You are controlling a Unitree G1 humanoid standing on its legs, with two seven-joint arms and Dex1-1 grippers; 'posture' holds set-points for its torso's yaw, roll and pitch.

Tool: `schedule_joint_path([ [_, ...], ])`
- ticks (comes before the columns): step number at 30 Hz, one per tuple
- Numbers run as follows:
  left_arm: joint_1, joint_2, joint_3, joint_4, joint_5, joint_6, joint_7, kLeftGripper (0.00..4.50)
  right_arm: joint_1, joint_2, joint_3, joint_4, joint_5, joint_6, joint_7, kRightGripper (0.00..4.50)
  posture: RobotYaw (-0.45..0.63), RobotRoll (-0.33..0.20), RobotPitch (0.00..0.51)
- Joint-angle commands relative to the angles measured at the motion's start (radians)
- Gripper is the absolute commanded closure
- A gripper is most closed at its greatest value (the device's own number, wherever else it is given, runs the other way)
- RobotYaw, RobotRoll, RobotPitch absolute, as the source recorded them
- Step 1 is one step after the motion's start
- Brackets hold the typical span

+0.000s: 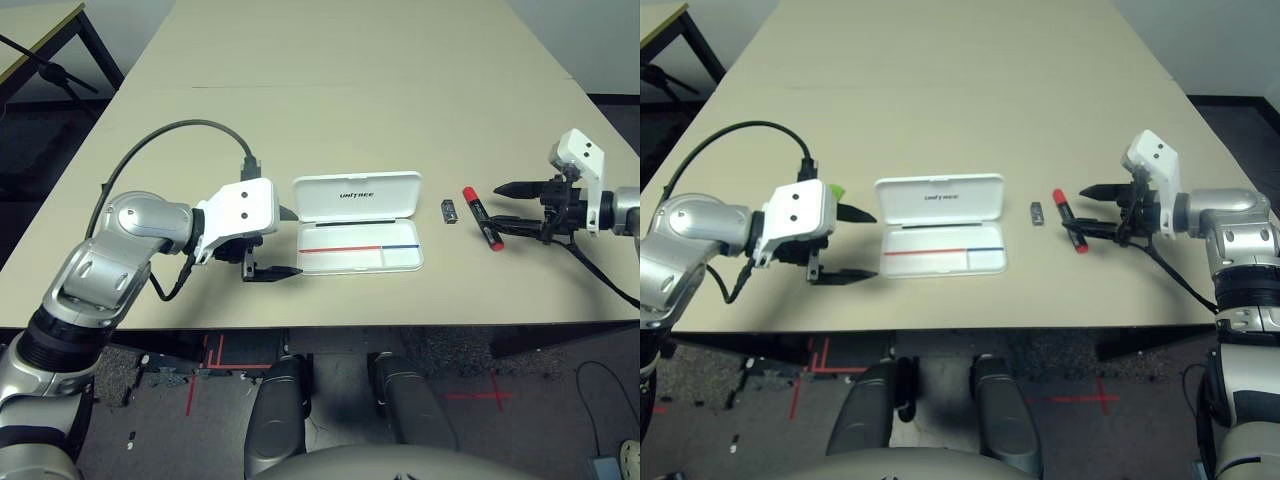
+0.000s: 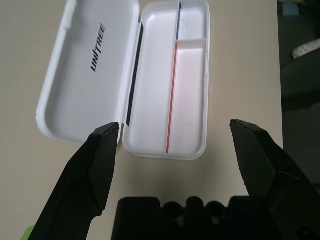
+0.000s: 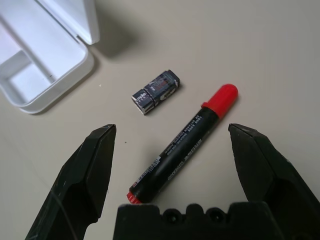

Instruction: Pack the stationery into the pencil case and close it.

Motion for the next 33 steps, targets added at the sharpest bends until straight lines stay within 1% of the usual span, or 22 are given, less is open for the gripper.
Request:
schedule_joint_path([
  [1, 0.015, -0.021, 0.045, -0.035, -0.072, 0.041, 0.032, 0.04, 0.019, -0.009, -0.018, -0.079, 0.019, 0.157, -0.075, 0.0, 0.03, 0.0, 0.157],
  [4, 0.022, -0.026, 0.063, -0.051, -0.104, 0.049, 0.047, 0.04, 0.012, 0.0, -0.01, -0.123, 0.009, 0.291, -0.161, 0.0, 0.03, 0.0, 0.159],
  [7, 0.023, -0.03, 0.07, -0.062, -0.133, 0.059, 0.062, 0.04, -0.026, 0.019, -0.003, -0.163, 0.004, 0.417, -0.253, 0.0, 0.03, 0.0, 0.159],
  [11, 0.025, -0.025, 0.055, -0.068, -0.142, 0.057, 0.076, 0.04, -0.096, 0.012, 0.05, -0.213, -0.014, 0.557, -0.306, 0.0, 0.03, 0.0, 0.158],
  [14, 0.023, -0.025, 0.042, -0.07, -0.141, 0.051, 0.082, 0.04, -0.154, 0.024, 0.073, -0.217, -0.021, 0.669, -0.357, 0.0, 0.04, 0.0, 0.157],
  [16, 0.023, -0.025, 0.029, -0.075, -0.132, 0.044, 0.087, 0.04, -0.174, 0.021, 0.106, -0.23, -0.034, 0.715, -0.379, 0.0, 0.05, 0.0, 0.156],
  [19, 0.028, -0.021, 0.014, -0.08, -0.124, 0.035, 0.094, 0.04, -0.179, 0.015, 0.138, -0.243, -0.031, 0.749, -0.385, 0.0, 0.05, 0.0, 0.154],
  [23, 0.038, -0.019, 0.01, -0.089, -0.128, 0.033, 0.105, 0.04, -0.175, 0.025, 0.167, -0.208, -0.034, 0.747, -0.391, 0.0, 0.07, 0.0, 0.15],
  [33, 0.057, -0.011, 0.003, -0.099, -0.122, 0.019, 0.121, 0.04, -0.157, 0.092, 0.228, -0.109, -0.058, 0.683, -0.417, 0.0, 0.09, 0.0, 0.144],
])
